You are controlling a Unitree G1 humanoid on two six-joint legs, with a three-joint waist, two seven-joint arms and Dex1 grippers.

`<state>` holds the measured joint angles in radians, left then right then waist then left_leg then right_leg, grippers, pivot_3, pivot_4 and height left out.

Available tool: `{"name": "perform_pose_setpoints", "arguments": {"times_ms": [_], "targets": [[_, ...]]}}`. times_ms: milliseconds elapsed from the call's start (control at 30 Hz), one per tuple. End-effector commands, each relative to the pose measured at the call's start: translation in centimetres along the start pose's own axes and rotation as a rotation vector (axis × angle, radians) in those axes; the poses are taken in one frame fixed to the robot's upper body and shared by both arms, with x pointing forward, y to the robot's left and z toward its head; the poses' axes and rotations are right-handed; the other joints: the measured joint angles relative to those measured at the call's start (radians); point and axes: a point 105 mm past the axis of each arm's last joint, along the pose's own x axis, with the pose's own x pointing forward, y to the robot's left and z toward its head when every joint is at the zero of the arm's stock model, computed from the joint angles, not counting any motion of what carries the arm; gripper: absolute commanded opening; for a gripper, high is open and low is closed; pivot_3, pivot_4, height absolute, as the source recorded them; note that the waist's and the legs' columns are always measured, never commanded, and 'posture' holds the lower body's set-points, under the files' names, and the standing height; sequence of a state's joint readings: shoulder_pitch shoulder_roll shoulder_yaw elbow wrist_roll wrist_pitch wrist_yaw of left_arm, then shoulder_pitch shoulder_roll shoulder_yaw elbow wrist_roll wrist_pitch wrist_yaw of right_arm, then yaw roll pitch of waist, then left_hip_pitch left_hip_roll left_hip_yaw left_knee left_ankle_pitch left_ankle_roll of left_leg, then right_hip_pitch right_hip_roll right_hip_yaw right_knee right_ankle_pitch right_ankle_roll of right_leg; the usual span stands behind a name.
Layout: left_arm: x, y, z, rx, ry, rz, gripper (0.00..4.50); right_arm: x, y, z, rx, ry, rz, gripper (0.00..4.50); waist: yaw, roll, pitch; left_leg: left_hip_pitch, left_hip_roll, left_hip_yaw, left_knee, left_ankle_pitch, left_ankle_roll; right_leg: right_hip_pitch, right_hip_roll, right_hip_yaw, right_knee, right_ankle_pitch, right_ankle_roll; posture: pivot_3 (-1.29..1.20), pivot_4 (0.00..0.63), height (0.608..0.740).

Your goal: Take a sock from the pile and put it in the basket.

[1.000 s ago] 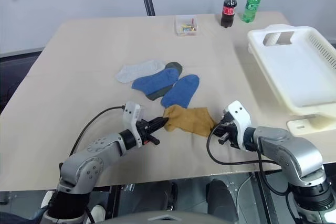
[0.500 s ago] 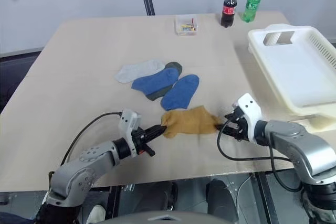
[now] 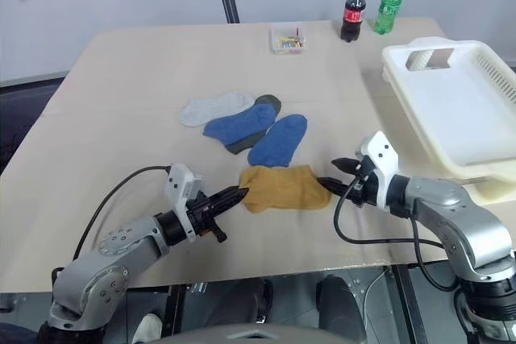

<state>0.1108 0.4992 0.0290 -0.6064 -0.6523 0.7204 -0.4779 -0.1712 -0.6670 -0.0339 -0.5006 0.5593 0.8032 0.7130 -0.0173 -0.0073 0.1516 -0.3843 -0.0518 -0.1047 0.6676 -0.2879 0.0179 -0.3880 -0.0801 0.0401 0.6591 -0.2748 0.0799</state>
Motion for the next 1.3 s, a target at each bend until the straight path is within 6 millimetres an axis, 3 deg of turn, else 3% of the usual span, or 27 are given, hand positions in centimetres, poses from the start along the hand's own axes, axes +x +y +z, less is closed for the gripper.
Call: {"name": "perform_pose_setpoints", "arguments": {"times_ms": [33, 233, 533, 800, 900, 967, 1000, 1167, 1267, 1300], "targets": [[0.0, -0.4, 0.9, 0.024, -0.035, -0.013, 0.00, -0.1, -0.6, 0.9, -0.040, -0.030, -0.025, 2.72, 0.001, 0.002, 0.002, 0.001, -0.002, -0.009, 0.001, 0.001, 0.000, 0.002, -0.002, -0.009, -0.001, -0.001, -0.001, 0.00, 0.150, 0.740], [-0.1, -0.8, -0.2, -0.009, 0.027, -0.049, 0.00, 0.4, 0.1, 1.0, -0.036, -0.036, 0.003, 2.72, 0.010, 0.003, 0.003, 0.000, -0.001, -0.008, 0.001, 0.003, -0.005, 0.002, -0.001, -0.007, -0.002, -0.001, -0.001, 0.00, 0.150, 0.740], [0.7, -1.6, -0.8, -0.073, 0.036, -0.072, 0.00, 3.6, 3.7, 0.3, -0.029, -0.034, 0.113, 2.72, 0.007, 0.003, 0.003, 0.001, 0.001, -0.006, 0.001, 0.003, -0.005, 0.002, 0.000, -0.005, -0.001, -0.001, -0.001, 0.00, 0.150, 0.740], [0.8, -1.5, -1.2, -0.065, 0.041, -0.047, 0.00, 4.3, 0.6, -3.8, -0.181, 0.173, -0.047, 2.72, 0.007, 0.003, 0.003, 0.001, 0.000, -0.006, 0.001, 0.003, -0.005, 0.001, 0.000, -0.005, -0.001, -0.001, -0.001, 0.00, 0.150, 0.740], [0.6, -0.1, -0.8, 0.000, 0.004, 0.057, 0.00, 4.2, 0.2, -4.2, -0.154, 0.181, -0.061, 2.72, 0.007, 0.003, 0.003, 0.001, 0.000, -0.006, 0.001, 0.003, -0.005, 0.002, 0.000, -0.005, -0.001, -0.001, -0.001, 0.00, 0.150, 0.740], [0.6, -0.1, -0.8, 0.029, 0.014, 0.048, 0.00, 4.1, 0.3, -4.1, -0.152, 0.175, -0.059, 2.72, 0.007, 0.003, 0.003, 0.002, 0.000, -0.005, 0.001, 0.003, -0.005, 0.002, 0.000, -0.005, -0.001, -0.001, -0.001, 0.00, 0.150, 0.740], [0.6, -0.2, -0.7, 0.043, 0.016, 0.040, 0.68, 4.2, 0.3, -4.0, -0.151, 0.171, -0.058, 2.77, 0.007, 0.003, 0.003, 0.002, 0.000, -0.005, 0.001, 0.003, -0.005, 0.002, 0.000, -0.005, -0.001, -0.001, -0.001, 0.00, 0.150, 0.740], [0.6, -0.1, -0.3, 0.063, -0.004, 0.043, 2.72, 4.2, 0.5, -4.1, -0.144, 0.170, -0.053, 2.77, 0.007, 0.003, 0.003, 0.002, 0.001, -0.005, 0.001, 0.003, -0.005, 0.002, 0.000, -0.004, -0.001, -0.001, -0.001, 0.00, 0.150, 0.740], [0.1, -0.1, -0.5, 0.010, 0.001, 0.027, 4.23, 4.2, 0.5, -4.1, -0.142, 0.169, -0.055, 2.77, 0.007, 0.003, 0.003, 0.002, 0.001, -0.005, 0.001, 0.003, -0.005, 0.002, 0.000, -0.004, -0.001, -0.001, -0.001, 0.00, 0.150, 0.740], [-0.2, -0.5, -0.9, -0.031, 0.022, -0.008, 4.48, 4.1, 0.4, -4.0, -0.145, 0.168, -0.060, 2.77, 0.006, 0.003, 0.003, 0.002, 0.001, -0.005, 0.001, 0.003, -0.005, 0.002, 0.000, -0.004, -0.001, -0.001, -0.001, 0.00, 0.150, 0.740]]}}
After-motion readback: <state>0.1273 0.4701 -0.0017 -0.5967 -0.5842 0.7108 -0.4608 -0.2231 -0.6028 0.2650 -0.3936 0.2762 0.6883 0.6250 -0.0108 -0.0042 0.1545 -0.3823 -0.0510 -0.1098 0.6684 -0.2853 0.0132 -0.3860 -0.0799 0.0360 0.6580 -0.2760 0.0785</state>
